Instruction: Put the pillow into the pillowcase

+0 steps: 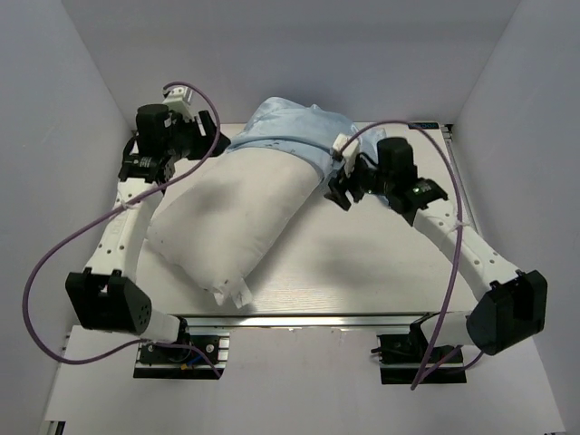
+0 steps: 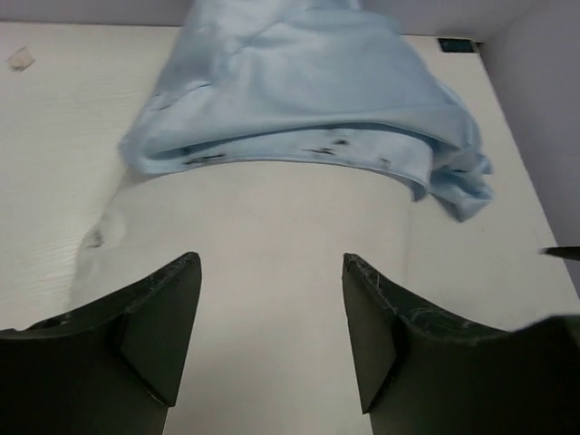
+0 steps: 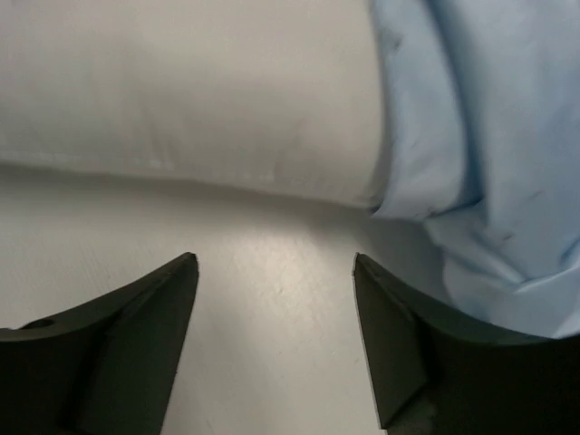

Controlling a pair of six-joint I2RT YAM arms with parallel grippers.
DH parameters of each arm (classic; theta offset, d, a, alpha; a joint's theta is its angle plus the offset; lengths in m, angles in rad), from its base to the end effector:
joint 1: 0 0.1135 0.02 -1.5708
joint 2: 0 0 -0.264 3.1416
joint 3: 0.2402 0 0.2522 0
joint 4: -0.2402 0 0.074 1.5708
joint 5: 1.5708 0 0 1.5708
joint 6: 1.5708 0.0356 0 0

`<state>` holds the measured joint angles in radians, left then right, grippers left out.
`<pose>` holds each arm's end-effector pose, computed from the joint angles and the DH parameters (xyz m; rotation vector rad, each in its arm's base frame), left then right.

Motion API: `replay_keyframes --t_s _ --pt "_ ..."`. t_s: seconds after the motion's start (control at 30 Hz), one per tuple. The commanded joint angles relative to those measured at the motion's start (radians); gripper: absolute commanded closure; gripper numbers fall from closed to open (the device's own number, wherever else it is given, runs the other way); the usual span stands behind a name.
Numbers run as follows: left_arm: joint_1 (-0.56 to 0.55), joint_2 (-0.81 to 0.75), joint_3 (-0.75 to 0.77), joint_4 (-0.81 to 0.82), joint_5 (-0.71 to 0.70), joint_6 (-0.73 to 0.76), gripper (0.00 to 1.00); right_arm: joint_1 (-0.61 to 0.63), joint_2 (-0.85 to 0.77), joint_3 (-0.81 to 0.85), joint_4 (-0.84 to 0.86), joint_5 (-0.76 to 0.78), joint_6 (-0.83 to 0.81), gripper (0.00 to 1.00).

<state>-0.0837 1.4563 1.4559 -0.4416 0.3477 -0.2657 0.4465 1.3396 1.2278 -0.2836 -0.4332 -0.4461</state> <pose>0.3298 -0.0398 0.3897 0.0401 2.0304 -0.5712 0.2711 0.1464 0.3618 -1.0887 1.6195 0.4251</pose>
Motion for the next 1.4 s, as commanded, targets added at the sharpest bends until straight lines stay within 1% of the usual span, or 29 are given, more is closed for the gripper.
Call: replay_keyframes --t_s 0.0,0.03,0.07,0.1,0.13,0.17,0.2,0.23,0.3,0.37,0.4,0.5,0.57,0.77,0.83,0.93,0.97,1.0,1.03,1.07,1.1,1.13,1.17,1.2,1.23,1.27,1.37 --pt "-0.120 -0.071 -0.023 -0.052 0.036 0.012 0.28 0.003 0.007 -0.120 0.049 -0.012 -0.095 0.30" --pt "-0.224 -0.076 -0.035 -0.072 0.011 0.032 0.28 0.003 0.015 -0.132 0.069 0.051 -0.071 0.31" --pt "-0.276 -0.086 -0.048 -0.113 -0.050 0.039 0.28 0.003 0.032 -0.140 0.089 0.079 -0.036 0.31" --pt "-0.319 -0.096 -0.087 -0.130 -0.080 0.033 0.28 0.004 0.041 -0.145 0.133 0.121 -0.017 0.31" --pt "-0.388 -0.106 -0.112 -0.147 -0.110 0.020 0.28 0.004 0.059 -0.143 0.158 0.140 0.003 0.30" --pt "-0.416 -0.140 -0.141 -0.147 -0.156 0.008 0.28 0.006 0.072 -0.130 0.178 0.158 0.035 0.30" --pt "-0.436 -0.160 -0.205 -0.146 -0.179 -0.004 0.28 0.014 0.084 -0.119 0.196 0.174 0.046 0.30" --pt "-0.465 -0.181 -0.235 -0.144 -0.200 -0.026 0.28 0.015 0.099 -0.105 0.220 0.204 0.053 0.30" --pt "-0.479 -0.236 -0.305 -0.160 -0.246 -0.055 0.28 0.032 0.153 -0.067 0.256 0.264 0.076 0.29" --pt "-0.496 -0.269 -0.337 -0.190 -0.275 -0.073 0.28 0.040 0.223 -0.030 0.273 0.298 0.083 0.29" --pt "-0.507 -0.299 -0.351 -0.197 -0.297 -0.088 0.27 0.047 0.249 0.014 0.273 0.329 0.102 0.29" --pt "-0.521 -0.349 -0.407 -0.207 -0.326 -0.112 0.27 0.050 0.348 0.091 0.262 0.340 0.130 0.29" --pt "-0.524 -0.362 -0.428 -0.220 -0.361 -0.116 0.26 0.052 0.406 0.150 0.258 0.343 0.135 0.30" --pt "-0.534 -0.350 -0.440 -0.239 -0.429 -0.113 0.24 0.063 0.520 0.243 0.273 0.484 0.122 0.33" --pt "-0.536 -0.341 -0.451 -0.237 -0.441 -0.110 0.24 0.063 0.536 0.252 0.305 0.533 0.110 0.38" --pt "-0.536 -0.320 -0.503 -0.200 -0.463 -0.109 0.25 0.063 0.533 0.242 0.330 0.547 0.080 0.46" --pt "-0.536 -0.315 -0.531 -0.191 -0.467 -0.110 0.25 0.063 0.532 0.236 0.330 0.538 0.078 0.52" --pt "-0.536 -0.297 -0.560 -0.165 -0.487 -0.112 0.29 0.063 0.524 0.230 0.317 0.515 0.073 0.63" --pt "-0.536 -0.291 -0.560 -0.158 -0.498 -0.112 0.30 0.063 0.521 0.230 0.317 0.514 0.073 0.66" --pt "-0.538 -0.290 -0.566 -0.151 -0.498 -0.112 0.32 0.063 0.518 0.228 0.314 0.502 0.073 0.66" --pt "-0.536 -0.281 -0.577 -0.146 -0.516 -0.112 0.33 0.063 0.515 0.226 0.310 0.479 0.075 0.72" --pt "-0.536 -0.277 -0.580 -0.134 -0.529 -0.112 0.35 0.063 0.510 0.226 0.298 0.466 0.076 0.75" --pt "-0.536 -0.272 -0.583 -0.129 -0.539 -0.109 0.39 0.063 0.507 0.226 0.290 0.453 0.076 0.78" --pt "-0.536 -0.260 -0.585 -0.123 -0.559 -0.104 0.41 0.063 0.504 0.228 0.285 0.435 0.076 0.84" --pt "-0.536 -0.252 -0.586 -0.112 -0.565 -0.098 0.43 0.063 0.497 0.233 0.259 0.401 0.076 0.87" --pt "-0.536 -0.243 -0.586 -0.108 -0.572 -0.095 0.49 0.064 0.492 0.237 0.244 0.387 0.076 0.93" --pt "-0.534 -0.212 -0.569 -0.091 -0.576 -0.084 0.61 0.072 0.484 0.272 0.171 0.326 0.089 1.00"
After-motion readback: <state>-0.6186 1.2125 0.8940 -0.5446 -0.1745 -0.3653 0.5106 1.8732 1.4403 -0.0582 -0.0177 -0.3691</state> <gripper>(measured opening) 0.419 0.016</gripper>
